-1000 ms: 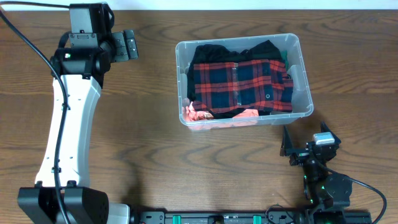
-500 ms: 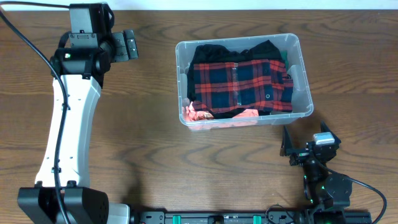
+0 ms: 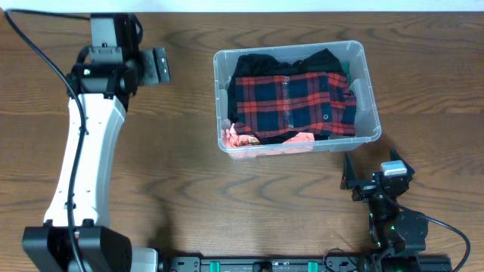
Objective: Pack container
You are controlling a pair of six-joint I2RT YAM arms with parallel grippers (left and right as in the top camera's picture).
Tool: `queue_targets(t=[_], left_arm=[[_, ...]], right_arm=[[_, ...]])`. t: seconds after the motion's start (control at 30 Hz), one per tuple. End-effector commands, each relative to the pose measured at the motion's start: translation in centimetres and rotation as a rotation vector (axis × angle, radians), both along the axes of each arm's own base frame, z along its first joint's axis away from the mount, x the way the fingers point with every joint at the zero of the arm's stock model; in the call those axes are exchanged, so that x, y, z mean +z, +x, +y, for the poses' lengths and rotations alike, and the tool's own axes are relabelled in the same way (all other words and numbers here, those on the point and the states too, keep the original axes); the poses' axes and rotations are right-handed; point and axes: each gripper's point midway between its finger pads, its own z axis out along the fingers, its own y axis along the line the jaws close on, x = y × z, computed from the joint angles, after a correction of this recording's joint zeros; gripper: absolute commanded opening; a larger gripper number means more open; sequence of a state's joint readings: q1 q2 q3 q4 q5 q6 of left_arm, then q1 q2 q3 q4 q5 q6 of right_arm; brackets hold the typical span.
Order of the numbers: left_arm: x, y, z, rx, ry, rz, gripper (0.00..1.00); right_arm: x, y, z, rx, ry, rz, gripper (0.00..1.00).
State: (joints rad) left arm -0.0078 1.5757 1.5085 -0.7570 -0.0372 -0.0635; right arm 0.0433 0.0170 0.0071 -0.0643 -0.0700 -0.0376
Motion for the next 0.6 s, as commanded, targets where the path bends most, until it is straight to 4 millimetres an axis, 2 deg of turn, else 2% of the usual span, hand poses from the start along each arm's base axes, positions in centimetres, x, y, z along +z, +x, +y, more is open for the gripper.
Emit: queue_targets(t=[0.0, 0.1, 0.33, 0.57], left_arm=[[1.1, -2.2, 0.2, 0.006, 0.006, -0.014, 0.98], [-0.1, -4.0, 0.2, 0.007, 0.006, 0.014, 0.98], [-4.7, -8.5, 0.2, 0.006, 0.006, 0.074, 0.98], [-9.0, -11.2, -0.7, -0.026, -0.036, -0.037, 0.98]], right_arm=[[-0.1, 0.0, -0.3, -0.011, -0.013, 0.000, 0.99], [-0.1, 0.0, -0.3, -0.011, -0.013, 0.000, 0.99], [-0.1, 0.0, -0.3, -0.011, -0.013, 0.000, 0.99], [-0.1, 0.0, -0.3, -0.011, -0.013, 0.000, 0.99]])
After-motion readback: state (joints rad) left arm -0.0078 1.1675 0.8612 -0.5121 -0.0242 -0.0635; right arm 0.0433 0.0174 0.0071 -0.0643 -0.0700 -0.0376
